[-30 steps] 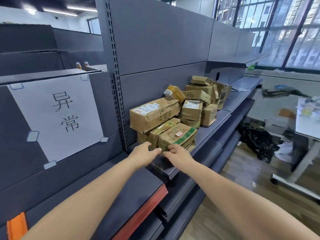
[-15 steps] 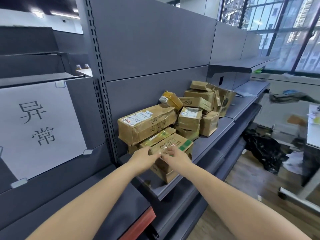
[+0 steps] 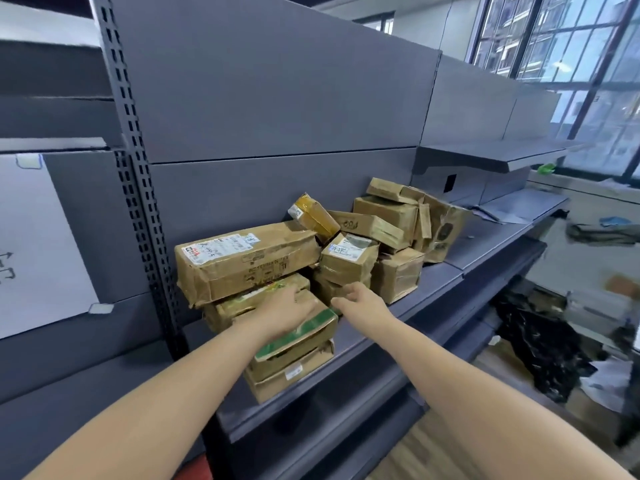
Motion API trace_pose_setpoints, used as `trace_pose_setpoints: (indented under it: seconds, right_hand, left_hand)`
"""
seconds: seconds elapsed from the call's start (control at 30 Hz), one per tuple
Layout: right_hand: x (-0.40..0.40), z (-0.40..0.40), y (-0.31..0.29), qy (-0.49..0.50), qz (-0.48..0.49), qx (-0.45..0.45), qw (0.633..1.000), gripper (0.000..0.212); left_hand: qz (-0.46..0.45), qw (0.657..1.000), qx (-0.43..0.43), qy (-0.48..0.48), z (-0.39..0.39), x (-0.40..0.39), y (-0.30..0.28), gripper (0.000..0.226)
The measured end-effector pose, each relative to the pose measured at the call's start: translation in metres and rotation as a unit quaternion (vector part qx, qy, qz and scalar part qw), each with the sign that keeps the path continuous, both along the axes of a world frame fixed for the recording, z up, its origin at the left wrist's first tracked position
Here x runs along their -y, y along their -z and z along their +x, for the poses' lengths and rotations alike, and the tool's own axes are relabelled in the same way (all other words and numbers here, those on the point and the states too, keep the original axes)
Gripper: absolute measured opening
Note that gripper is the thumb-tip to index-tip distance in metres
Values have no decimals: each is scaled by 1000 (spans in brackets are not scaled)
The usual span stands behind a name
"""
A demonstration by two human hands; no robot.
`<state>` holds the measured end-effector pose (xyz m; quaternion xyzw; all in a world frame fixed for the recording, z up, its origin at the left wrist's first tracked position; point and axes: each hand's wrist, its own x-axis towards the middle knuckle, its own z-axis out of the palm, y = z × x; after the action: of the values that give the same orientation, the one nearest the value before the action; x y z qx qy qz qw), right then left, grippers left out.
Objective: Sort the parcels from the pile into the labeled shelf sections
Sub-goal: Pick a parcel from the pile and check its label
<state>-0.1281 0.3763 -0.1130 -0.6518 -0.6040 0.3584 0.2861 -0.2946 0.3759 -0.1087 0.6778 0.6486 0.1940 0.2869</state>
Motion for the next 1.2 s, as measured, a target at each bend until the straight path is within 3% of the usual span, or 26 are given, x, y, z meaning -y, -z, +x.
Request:
trace_pose_setpoints:
  seconds: [0.37,0.7,0.8,1.03,1.2]
  right_hand:
    - [-58,23,1,-11,7,-33,999,65]
    - [-147,21,-12,-7,23,-16,1000,62]
    - [-171,23,-11,-2,24,-10,1000,62]
    - [-215,26,-12,-7,29,-20,999,63]
    - [-246,31,-16,-39,40,4,998,63]
  left_hand:
    - [39,999,1,-27,24,-56,-14,55]
    - [63,995,26,-67,20,-164,-31,66]
    - [72,994,-3,-88,17,-196,-36,74]
    - [84,987,-44,-128,21,-248,-41,59]
    - [75,983,-47,-163,29,-274,-47,74]
